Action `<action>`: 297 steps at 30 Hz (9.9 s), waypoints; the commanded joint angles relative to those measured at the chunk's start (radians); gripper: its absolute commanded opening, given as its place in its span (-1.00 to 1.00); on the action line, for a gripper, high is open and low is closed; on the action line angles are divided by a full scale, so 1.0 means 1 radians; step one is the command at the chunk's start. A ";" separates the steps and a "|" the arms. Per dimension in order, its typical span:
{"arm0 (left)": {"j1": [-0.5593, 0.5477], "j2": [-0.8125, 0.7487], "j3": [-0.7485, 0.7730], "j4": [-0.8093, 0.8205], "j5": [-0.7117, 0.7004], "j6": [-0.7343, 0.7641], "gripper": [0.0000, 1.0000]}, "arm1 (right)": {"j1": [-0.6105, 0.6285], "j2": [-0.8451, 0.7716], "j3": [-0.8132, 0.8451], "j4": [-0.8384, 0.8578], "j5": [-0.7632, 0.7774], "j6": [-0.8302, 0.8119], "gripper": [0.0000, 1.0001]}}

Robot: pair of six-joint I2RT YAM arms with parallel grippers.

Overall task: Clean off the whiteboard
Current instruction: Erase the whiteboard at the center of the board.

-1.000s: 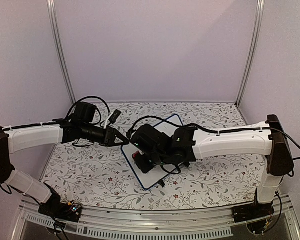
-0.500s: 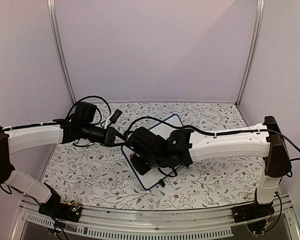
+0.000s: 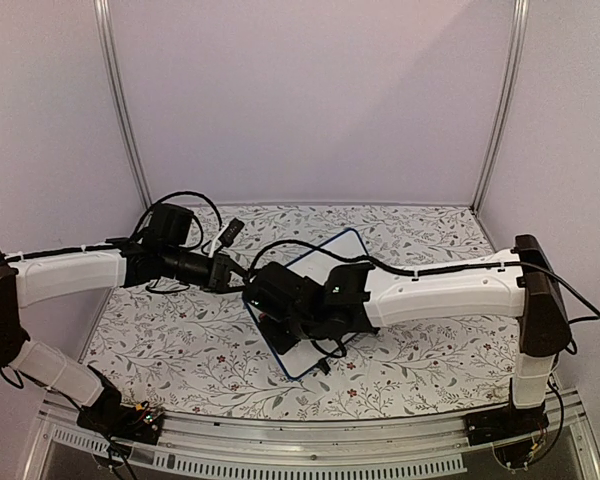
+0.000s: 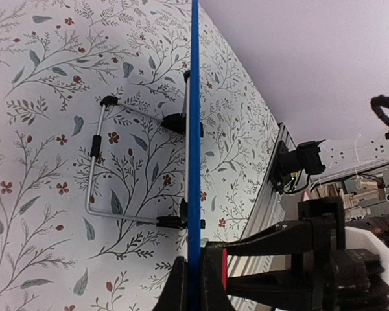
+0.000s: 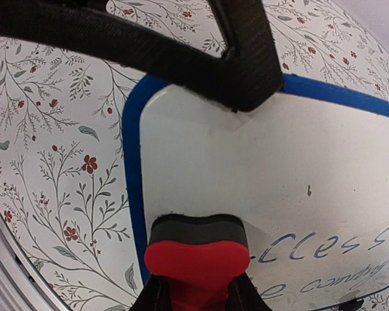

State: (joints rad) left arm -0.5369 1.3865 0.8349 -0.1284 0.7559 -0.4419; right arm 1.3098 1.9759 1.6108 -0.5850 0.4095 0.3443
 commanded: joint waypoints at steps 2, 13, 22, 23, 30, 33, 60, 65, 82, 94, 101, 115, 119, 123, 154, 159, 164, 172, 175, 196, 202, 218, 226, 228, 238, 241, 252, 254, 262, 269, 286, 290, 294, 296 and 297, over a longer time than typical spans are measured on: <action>-0.005 -0.004 -0.008 0.006 -0.019 -0.010 -1.00 | 0.008 0.035 -0.002 -0.032 0.007 0.023 -0.59; -0.005 -0.002 -0.006 0.010 -0.017 -0.012 -1.00 | 0.028 0.029 -0.077 -0.041 -0.016 0.055 -0.59; -0.006 -0.001 -0.008 0.009 -0.017 -0.014 -1.00 | 0.032 0.017 -0.102 -0.045 -0.012 0.070 -0.59; -0.005 0.001 -0.007 0.010 -0.014 -0.014 -1.00 | 0.032 0.013 -0.108 -0.043 -0.011 0.070 -0.59; -0.006 0.005 -0.008 0.012 -0.014 -0.016 -1.00 | 0.025 0.024 -0.067 -0.038 0.027 0.035 -0.59; -0.006 0.008 -0.006 0.013 -0.010 -0.015 -1.00 | 0.003 0.028 -0.037 -0.025 0.035 0.004 -0.59; -0.005 -0.003 -0.008 0.019 -0.001 -0.019 -1.00 | -0.074 -0.026 -0.161 0.000 -0.084 -0.018 -0.59; -0.005 -0.007 -0.009 0.020 -0.003 -0.020 -1.00 | -0.075 -0.055 -0.208 -0.007 -0.100 0.017 -0.60; -0.005 -0.009 -0.012 0.022 -0.006 -0.019 -1.00 | -0.119 0.027 0.073 -0.060 0.002 -0.101 -0.59; -0.005 -0.002 -0.010 0.022 0.001 -0.021 -1.00 | -0.124 -0.055 -0.171 -0.016 -0.046 -0.041 -0.59; -0.005 0.004 -0.009 0.028 0.002 -0.023 -1.00 | -0.124 -0.114 -0.262 0.013 -0.051 -0.008 -0.60; -0.005 -0.007 -0.012 0.023 -0.009 -0.017 -1.00 | -0.151 -0.028 -0.001 -0.027 0.001 -0.116 -0.59; -0.004 -0.004 -0.011 0.023 -0.001 -0.017 -1.00 | -0.164 -0.021 -0.025 -0.024 -0.011 -0.118 -0.59; -0.005 -0.015 -0.012 0.024 -0.007 -0.018 -1.00 | -0.165 -0.038 -0.110 -0.008 -0.042 -0.086 -0.60; -0.005 -0.017 -0.013 0.028 0.003 -0.019 -1.00 | -0.203 -0.068 -0.149 0.019 -0.061 -0.078 -0.60; -0.005 -0.016 -0.012 0.030 0.005 -0.021 -1.00 | -0.204 -0.125 -0.295 0.055 -0.084 -0.022 -0.60; -0.005 -0.015 -0.014 0.035 0.009 -0.023 -1.00 | -0.203 -0.161 -0.329 0.059 -0.083 0.002 -0.60; -0.006 -0.017 -0.012 0.033 0.006 -0.018 -1.00 | -0.212 -0.116 -0.176 0.042 -0.046 -0.070 -0.60; -0.005 -0.024 -0.013 0.029 -0.002 -0.015 -1.00 | -0.220 -0.088 -0.118 0.032 -0.044 -0.090 -0.60; -0.005 -0.020 -0.013 0.035 0.014 -0.020 -1.00 | -0.234 -0.173 -0.297 0.077 -0.068 -0.037 -0.60; -0.005 -0.023 -0.014 0.035 0.010 -0.018 -1.00 | -0.247 -0.137 -0.195 0.062 -0.063 -0.076 -0.60; -0.003 -0.021 -0.013 0.035 0.013 -0.017 -1.00 | -0.251 -0.163 -0.279 0.067 -0.083 -0.057 -0.60; -0.004 -0.017 -0.013 0.035 0.014 -0.018 -1.00 | -0.251 -0.198 -0.296 0.055 -0.070 -0.043 -0.60; -0.004 -0.018 -0.013 0.036 0.013 -0.018 -1.00 | -0.251 -0.205 -0.288 0.049 -0.061 -0.050 -0.60; -0.004 -0.020 -0.012 0.035 0.014 -0.017 -1.00 | -0.267 -0.247 -0.304 0.030 -0.029 -0.052 -0.60; -0.005 -0.021 -0.012 0.035 0.014 -0.017 -1.00 | -0.274 -0.271 -0.328 0.030 -0.026 -0.046 -0.60; -0.004 -0.021 -0.012 0.036 0.014 -0.018 -1.00 | -0.284 -0.269 -0.355 0.056 -0.079 -0.043 -0.61; -0.003 -0.021 -0.013 0.035 0.014 -0.017 -1.00 | -0.284 -0.258 -0.354 0.058 -0.085 -0.045 -0.61; -0.003 -0.018 -0.012 0.036 0.014 -0.017 -1.00 | -0.284 -0.215 -0.333 0.062 -0.083 -0.047 -0.61; -0.004 -0.020 -0.013 0.036 0.014 -0.016 -1.00 | -0.284 -0.184 -0.310 0.060 -0.084 -0.051 -0.61; -0.004 -0.021 -0.013 0.036 0.019 -0.017 -1.00 | -0.284 -0.135 -0.211 0.052 -0.069 -0.089 -0.61; -0.004 -0.024 -0.012 0.036 0.019 -0.016 -1.00 | -0.286 -0.121 -0.187 0.047 -0.064 -0.100 -0.60; -0.004 -0.024 -0.013 0.036 0.021 -0.017 -1.00 | -0.288 -0.114 -0.164 0.044 -0.058 -0.106 -0.60; -0.004 -0.023 -0.013 0.035 0.022 -0.017 -1.00 | -0.290 -0.112 -0.150 0.040 -0.055 -0.112 -0.60; -0.003 -0.024 -0.013 0.035 0.022 -0.017 -1.00 | -0.290 -0.111 -0.142 0.038 -0.054 -0.115 -0.60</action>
State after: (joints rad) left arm -0.5354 1.3849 0.8272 -0.1020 0.7464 -0.4648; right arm 1.0309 1.8362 1.4193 -0.5854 0.3367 0.2459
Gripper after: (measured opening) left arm 0.027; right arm 0.233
